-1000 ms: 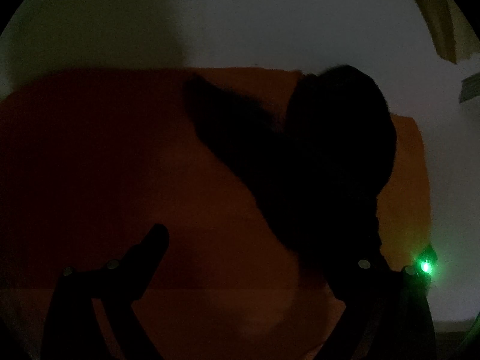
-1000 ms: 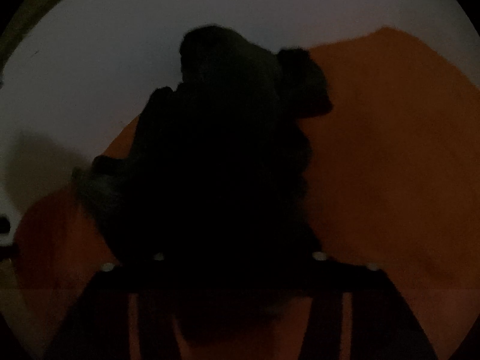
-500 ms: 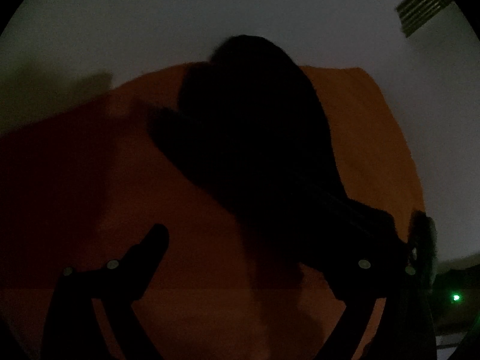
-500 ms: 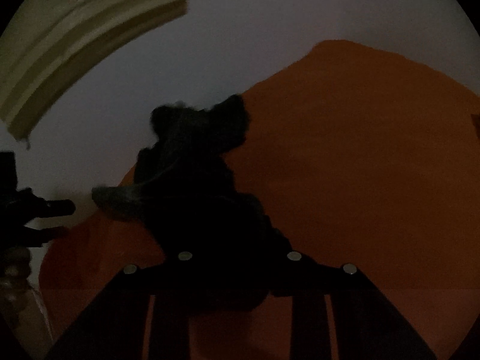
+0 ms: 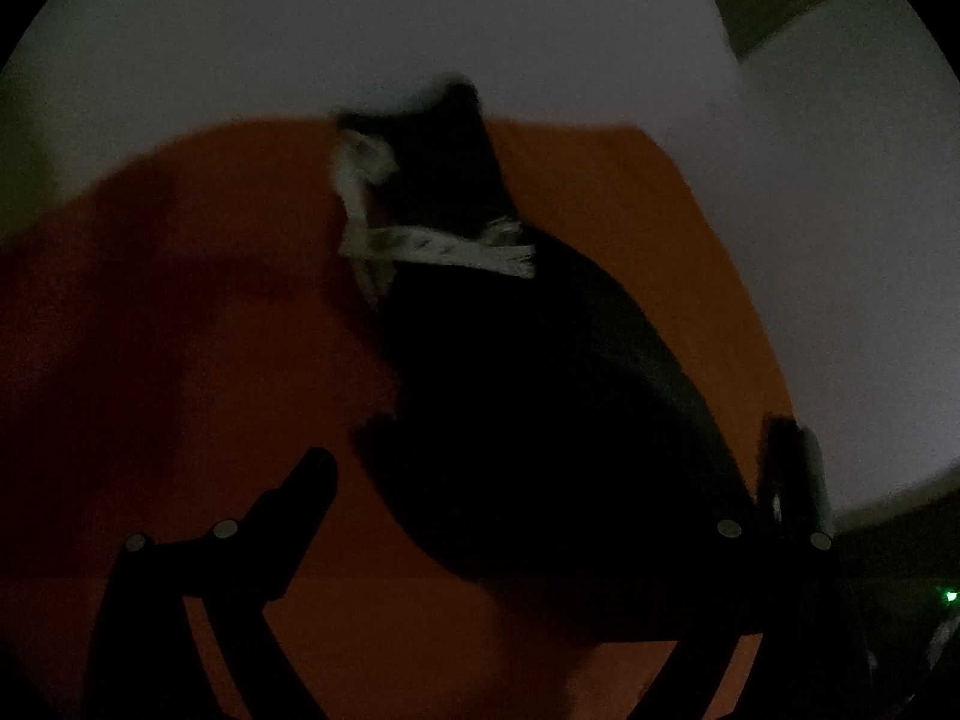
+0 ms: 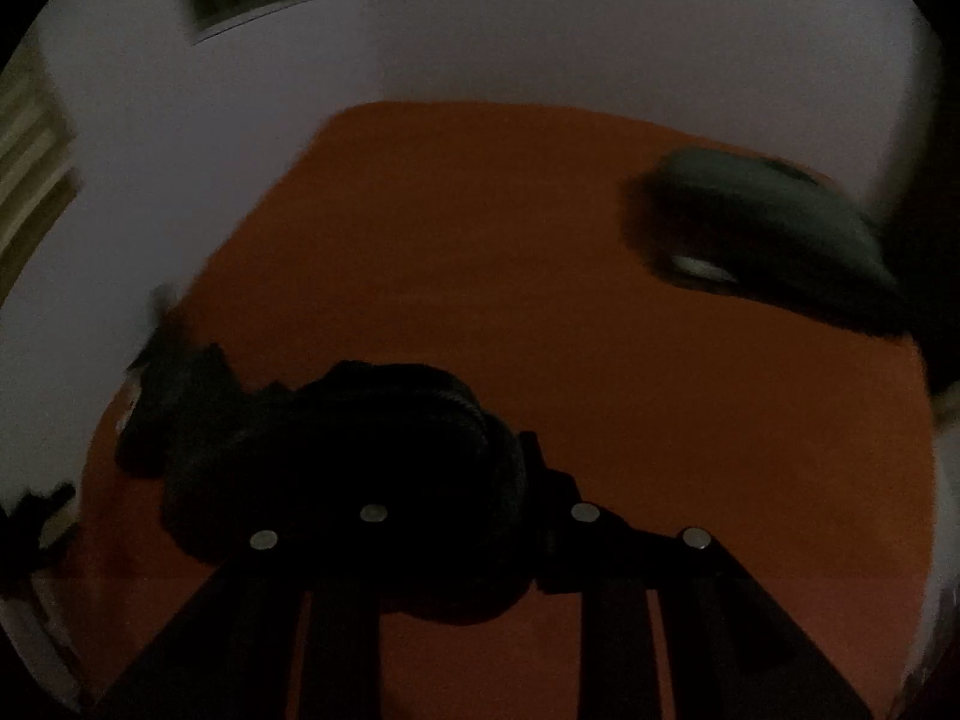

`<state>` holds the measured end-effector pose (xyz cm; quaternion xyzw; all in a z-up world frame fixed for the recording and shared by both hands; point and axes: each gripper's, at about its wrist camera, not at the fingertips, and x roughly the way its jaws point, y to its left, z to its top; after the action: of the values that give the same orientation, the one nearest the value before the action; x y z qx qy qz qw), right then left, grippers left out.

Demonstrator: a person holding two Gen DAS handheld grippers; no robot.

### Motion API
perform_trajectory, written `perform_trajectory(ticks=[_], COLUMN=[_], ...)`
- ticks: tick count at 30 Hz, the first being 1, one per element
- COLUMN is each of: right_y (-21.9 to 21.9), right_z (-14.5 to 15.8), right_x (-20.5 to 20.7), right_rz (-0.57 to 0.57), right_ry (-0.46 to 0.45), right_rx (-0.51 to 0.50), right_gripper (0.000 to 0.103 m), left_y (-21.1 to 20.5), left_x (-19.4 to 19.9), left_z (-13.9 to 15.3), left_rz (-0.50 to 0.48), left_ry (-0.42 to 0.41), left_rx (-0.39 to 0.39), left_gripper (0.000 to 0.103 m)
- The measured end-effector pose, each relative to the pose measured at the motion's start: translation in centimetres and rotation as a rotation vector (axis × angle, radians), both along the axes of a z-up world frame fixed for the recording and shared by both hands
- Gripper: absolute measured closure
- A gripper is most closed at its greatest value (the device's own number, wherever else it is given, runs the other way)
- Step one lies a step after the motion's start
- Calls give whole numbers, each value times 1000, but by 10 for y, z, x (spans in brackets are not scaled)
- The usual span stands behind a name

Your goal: Fold clothes

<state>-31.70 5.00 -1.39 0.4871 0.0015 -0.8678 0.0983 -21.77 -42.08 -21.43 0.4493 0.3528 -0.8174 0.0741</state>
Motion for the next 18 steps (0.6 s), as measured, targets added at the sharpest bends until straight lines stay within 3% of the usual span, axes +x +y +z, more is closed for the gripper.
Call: perform_trajectory(ticks=[3, 7, 11, 14, 18], right_y=[65, 142, 225, 271, 309], right_z=[9, 22, 27, 14, -49], right_x=[-2, 5, 24, 33, 23], right_rz=[-144, -306, -435, -460, -355], right_ry=[-28, -28, -37, -55, -208], right_rx=[40, 86, 84, 83, 19], right_gripper=[81, 81, 81, 81, 80], left_y=[38, 97, 142, 174, 190], left_x=[-27, -45, -49, -52, -79], left_z=[-24, -55, -81, -90, -107], left_rz=[-121, -270, -391, -465, -466], left_ry=[-40, -126, -175, -188, -179], left_rx=[40, -35, 30, -14, -106], left_gripper=[8, 8, 8, 8, 7])
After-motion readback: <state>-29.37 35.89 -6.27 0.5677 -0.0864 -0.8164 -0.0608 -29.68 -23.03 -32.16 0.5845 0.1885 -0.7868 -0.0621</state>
